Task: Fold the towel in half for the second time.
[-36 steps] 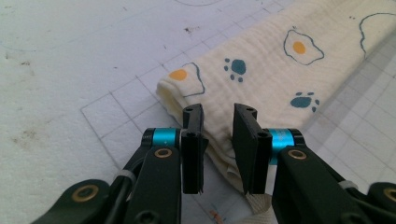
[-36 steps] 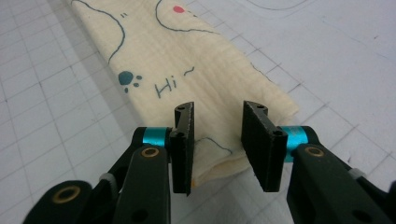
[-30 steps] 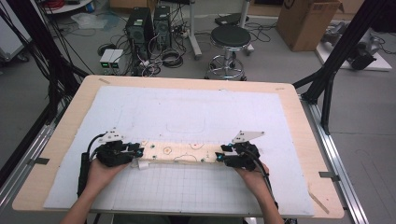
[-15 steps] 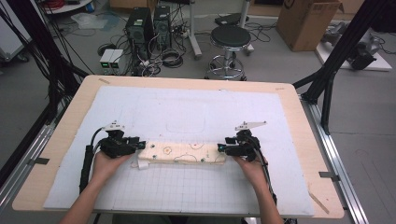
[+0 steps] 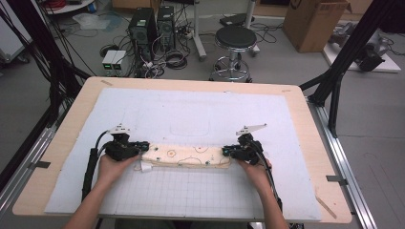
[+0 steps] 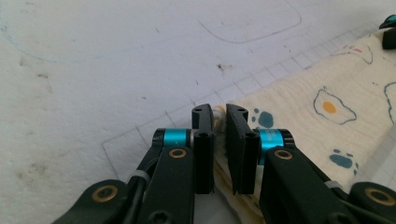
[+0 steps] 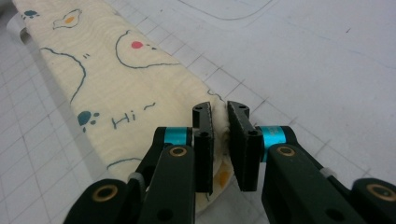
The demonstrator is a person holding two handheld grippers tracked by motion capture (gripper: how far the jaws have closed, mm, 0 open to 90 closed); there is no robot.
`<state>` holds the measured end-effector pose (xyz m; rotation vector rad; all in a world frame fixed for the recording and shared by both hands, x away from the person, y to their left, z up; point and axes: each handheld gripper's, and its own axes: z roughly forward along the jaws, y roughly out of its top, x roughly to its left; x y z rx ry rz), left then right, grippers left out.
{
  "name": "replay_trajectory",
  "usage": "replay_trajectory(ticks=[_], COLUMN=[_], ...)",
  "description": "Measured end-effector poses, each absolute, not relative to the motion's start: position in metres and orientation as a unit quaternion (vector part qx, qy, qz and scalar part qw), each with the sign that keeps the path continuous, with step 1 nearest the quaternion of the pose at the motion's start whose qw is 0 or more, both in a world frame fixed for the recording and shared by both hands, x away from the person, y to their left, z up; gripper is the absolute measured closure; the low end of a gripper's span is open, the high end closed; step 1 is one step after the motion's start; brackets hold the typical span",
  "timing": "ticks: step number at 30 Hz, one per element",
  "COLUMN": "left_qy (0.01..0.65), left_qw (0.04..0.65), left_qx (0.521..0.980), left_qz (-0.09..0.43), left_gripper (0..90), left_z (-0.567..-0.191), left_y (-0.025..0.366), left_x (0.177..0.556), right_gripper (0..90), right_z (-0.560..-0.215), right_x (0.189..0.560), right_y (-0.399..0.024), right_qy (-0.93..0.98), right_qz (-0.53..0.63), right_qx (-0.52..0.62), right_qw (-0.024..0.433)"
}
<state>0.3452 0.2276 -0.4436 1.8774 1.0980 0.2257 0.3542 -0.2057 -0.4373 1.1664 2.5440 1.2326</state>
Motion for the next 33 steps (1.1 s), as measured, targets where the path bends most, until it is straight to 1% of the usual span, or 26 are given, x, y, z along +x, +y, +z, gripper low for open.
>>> replay_trajectory(ticks=[5, 7, 9, 12, 13, 14, 17, 19, 20, 21, 22, 23, 24, 29, 33], left_qy=[0.453, 0.452, 0.457, 0.464, 0.469, 0.472, 0.483, 0.482, 0.478, 0.473, 0.47, 0.465, 0.462, 0.455, 0.445], left_qw=[0.465, 0.467, 0.473, 0.465, 0.465, 0.465, 0.469, 0.464, 0.464, 0.465, 0.465, 0.465, 0.467, 0.461, 0.457], left_qx=[0.753, 0.751, 0.744, 0.742, 0.738, 0.736, 0.728, 0.733, 0.735, 0.738, 0.74, 0.743, 0.744, 0.751, 0.759], left_qz=[0.105, 0.113, 0.119, 0.132, 0.137, 0.14, 0.13, 0.124, 0.124, 0.123, 0.122, 0.123, 0.123, 0.127, 0.135], left_gripper=[82.5, 82.5, 82.5, 82.4, 83.7, 83.7, 82.1, 81.5, 81.0, 80.6, 79.7, 79.3, 79.3, 75.6, 73.0], left_z=[-0.439, -0.434, -0.43, -0.428, -0.428, -0.428, -0.432, -0.434, -0.434, -0.434, -0.434, -0.432, -0.432, -0.428, -0.423], left_y=[0.226, 0.224, 0.222, 0.221, 0.221, 0.223, 0.227, 0.226, 0.225, 0.223, 0.222, 0.221, 0.22, 0.22, 0.223], left_x=[0.354, 0.359, 0.365, 0.374, 0.376, 0.378, 0.382, 0.383, 0.382, 0.382, 0.381, 0.38, 0.379, 0.375, 0.37], right_gripper=[81.8, 81.9, 81.8, 81.4, 81.4, 81.3, 80.8, 80.1, 78.8, 75.7, 69.2, 66.5, 65.7, 54.5, 47.7], right_z=[-0.428, -0.425, -0.423, -0.42, -0.419, -0.42, -0.425, -0.429, -0.432, -0.433, -0.434, -0.435, -0.435, -0.431, -0.424], right_x=[0.359, 0.363, 0.367, 0.375, 0.377, 0.38, 0.385, 0.388, 0.389, 0.39, 0.39, 0.391, 0.391, 0.388, 0.383], right_y=[-0.205, -0.204, -0.205, -0.208, -0.208, -0.209, -0.212, -0.212, -0.211, -0.211, -0.21, -0.211, -0.212, -0.215, -0.215], right_qy=[0.827, 0.825, 0.819, 0.807, 0.805, 0.804, 0.798, 0.798, 0.803, 0.804, 0.802, 0.799, 0.798, 0.79, 0.786], right_qz=[0.406, 0.406, 0.407, 0.419, 0.418, 0.417, 0.417, 0.416, 0.41, 0.408, 0.408, 0.409, 0.411, 0.421, 0.431], right_qx=[0.386, 0.387, 0.397, 0.407, 0.412, 0.411, 0.424, 0.426, 0.423, 0.424, 0.427, 0.431, 0.432, 0.439, 0.435], right_qw=[0.058, 0.073, 0.075, 0.085, 0.089, 0.099, 0.095, 0.086, 0.088, 0.087, 0.086, 0.088, 0.086, 0.082, 0.089])
